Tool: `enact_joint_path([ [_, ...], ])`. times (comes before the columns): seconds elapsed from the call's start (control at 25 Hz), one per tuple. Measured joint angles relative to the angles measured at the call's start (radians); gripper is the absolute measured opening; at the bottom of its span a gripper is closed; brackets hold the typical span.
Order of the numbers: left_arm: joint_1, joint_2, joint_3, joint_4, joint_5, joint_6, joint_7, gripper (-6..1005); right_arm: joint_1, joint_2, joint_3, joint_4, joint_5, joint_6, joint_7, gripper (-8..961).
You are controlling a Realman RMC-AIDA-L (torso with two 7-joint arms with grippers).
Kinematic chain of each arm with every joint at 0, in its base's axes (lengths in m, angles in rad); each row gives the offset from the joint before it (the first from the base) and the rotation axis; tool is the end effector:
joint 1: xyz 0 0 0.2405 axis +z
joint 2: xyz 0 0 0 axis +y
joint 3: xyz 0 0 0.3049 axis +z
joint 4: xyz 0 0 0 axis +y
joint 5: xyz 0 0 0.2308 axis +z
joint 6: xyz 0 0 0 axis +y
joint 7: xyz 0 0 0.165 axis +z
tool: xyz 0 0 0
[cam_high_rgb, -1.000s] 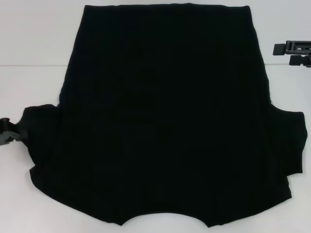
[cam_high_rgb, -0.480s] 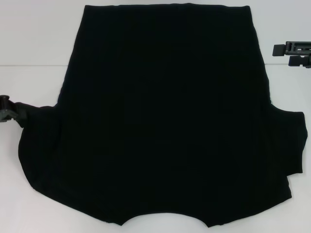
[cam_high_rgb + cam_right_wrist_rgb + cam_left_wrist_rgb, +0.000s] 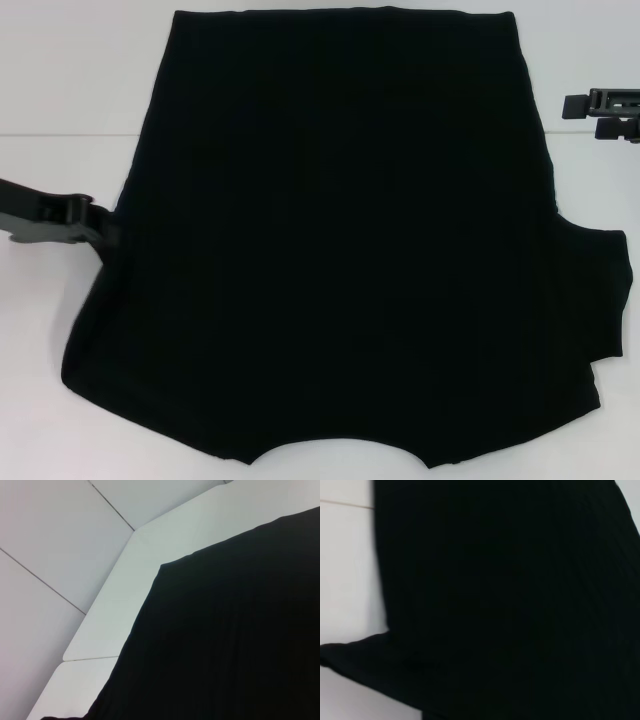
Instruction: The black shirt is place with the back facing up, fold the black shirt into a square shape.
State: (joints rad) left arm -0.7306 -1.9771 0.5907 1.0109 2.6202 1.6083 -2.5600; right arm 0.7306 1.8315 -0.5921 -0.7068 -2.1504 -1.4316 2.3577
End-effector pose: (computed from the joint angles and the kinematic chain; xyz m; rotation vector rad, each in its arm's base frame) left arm -0.2996 0.4455 0.0702 -2.1697 -1.6459 -0.0907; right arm 0.2891 0.4838 0.1010 -2.2144 1.5078 0.6345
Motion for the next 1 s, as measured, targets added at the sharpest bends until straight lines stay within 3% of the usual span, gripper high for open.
enact_joint_path([
  [0.12, -0.005, -0.021, 0.105, 0.041, 0.000, -0.004, 0.022, 15, 0.000, 0.000, 0.000, -0.001, 0.000, 0.001, 0.000, 927],
  [0.16, -0.002, -0.038, 0.157, 0.079, 0.000, -0.011, 0.043, 15, 0.000, 0.000, 0.000, -0.001, 0.000, 0.004, 0.000, 927],
  [0.28, 0.003, -0.062, 0.211, 0.129, 0.004, -0.017, 0.079, 15, -0.002, 0.000, 0.000, -0.001, -0.001, 0.007, 0.000, 927],
  [0.48, 0.002, -0.071, 0.286, 0.131, 0.012, -0.018, 0.151, 16, -0.004, -0.001, 0.000, 0.002, -0.003, 0.010, -0.002, 927],
  [0.6, 0.006, -0.087, 0.329, 0.130, 0.021, -0.013, 0.203, 36, -0.005, -0.001, 0.000, 0.003, -0.004, 0.012, -0.004, 927],
  [0.76, 0.010, -0.110, 0.362, 0.131, 0.032, 0.000, 0.239, 62, -0.006, -0.003, 0.000, 0.004, -0.005, 0.014, -0.006, 928],
  [0.92, 0.030, -0.133, 0.344, 0.175, 0.023, 0.032, 0.261, 151, -0.007, -0.003, -0.002, 0.004, -0.005, 0.020, -0.006, 927],
  [1.0, 0.030, -0.133, 0.344, 0.175, 0.023, 0.032, 0.261, 195, -0.007, -0.003, -0.003, 0.004, -0.005, 0.021, -0.006, 927],
])
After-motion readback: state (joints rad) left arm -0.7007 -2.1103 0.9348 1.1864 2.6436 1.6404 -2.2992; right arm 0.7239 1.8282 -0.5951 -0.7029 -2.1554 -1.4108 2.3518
